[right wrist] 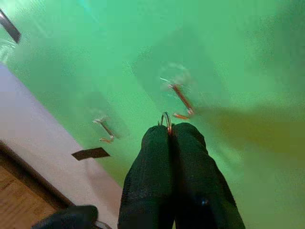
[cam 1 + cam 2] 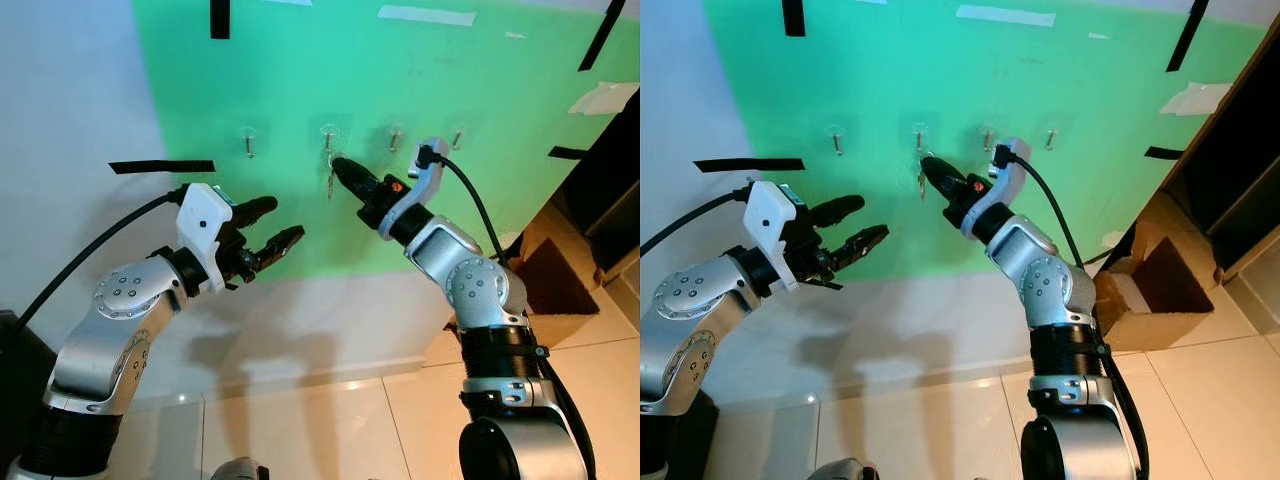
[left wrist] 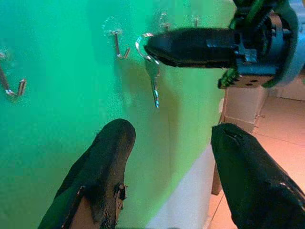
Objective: Hang keys on a hook
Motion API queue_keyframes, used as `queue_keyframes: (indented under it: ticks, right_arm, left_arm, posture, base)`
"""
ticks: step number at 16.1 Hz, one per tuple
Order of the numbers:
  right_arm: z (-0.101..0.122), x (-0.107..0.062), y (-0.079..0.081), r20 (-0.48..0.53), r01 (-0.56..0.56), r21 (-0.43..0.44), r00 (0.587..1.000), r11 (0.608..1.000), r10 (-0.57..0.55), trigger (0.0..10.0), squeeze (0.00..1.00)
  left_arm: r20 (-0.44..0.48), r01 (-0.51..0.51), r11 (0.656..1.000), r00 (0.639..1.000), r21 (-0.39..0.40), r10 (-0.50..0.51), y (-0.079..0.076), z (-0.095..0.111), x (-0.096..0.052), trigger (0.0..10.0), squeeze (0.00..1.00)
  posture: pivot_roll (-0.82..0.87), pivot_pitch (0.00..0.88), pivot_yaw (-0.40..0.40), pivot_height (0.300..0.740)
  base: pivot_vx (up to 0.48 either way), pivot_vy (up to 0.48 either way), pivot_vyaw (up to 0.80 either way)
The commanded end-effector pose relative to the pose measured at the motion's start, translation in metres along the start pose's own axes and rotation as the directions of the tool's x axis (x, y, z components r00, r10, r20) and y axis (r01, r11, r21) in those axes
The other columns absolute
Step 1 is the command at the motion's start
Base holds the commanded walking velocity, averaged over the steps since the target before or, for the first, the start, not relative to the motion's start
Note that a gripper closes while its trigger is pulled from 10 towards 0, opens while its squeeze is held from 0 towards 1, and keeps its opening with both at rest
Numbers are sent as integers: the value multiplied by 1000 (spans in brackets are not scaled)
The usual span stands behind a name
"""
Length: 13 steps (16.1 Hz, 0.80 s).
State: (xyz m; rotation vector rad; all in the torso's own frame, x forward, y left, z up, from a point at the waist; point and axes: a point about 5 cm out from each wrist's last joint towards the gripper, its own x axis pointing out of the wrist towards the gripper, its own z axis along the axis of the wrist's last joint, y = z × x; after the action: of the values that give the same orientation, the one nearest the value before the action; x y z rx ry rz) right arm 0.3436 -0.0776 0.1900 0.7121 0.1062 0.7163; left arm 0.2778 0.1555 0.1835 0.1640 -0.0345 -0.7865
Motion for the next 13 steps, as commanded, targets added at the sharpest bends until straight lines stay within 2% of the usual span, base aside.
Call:
queue_keyframes:
  ticks: [1, 6, 13]
  right_arm:
    - [6, 0, 0, 29, -7, 12, 1000, 1000, 7, 0, 0]
    - [6, 2, 0, 27, -13, 13, 1000, 1000, 13, 0, 0]
    - [7, 6, -13, 45, 85, 50, 995, 995, -87, 0, 0]
  left_arm:
    - [15, 27, 1000, 1000, -7, -27, -3, 4, 2, 10000, 0]
    - [14, 52, 999, 999, -12, -52, -6, 3, 3, 10000, 0]
    - [6, 69, 997, 998, -17, -69, -8, 2, 3, 10000, 0]
  posture:
    - [-14, 0, -67, 740]
    - [-18, 0, -66, 740]
    - [-17, 0, -64, 740]
  base:
    - [0, 0, 0]
    - [0, 0, 0]
    - [0, 0, 0]
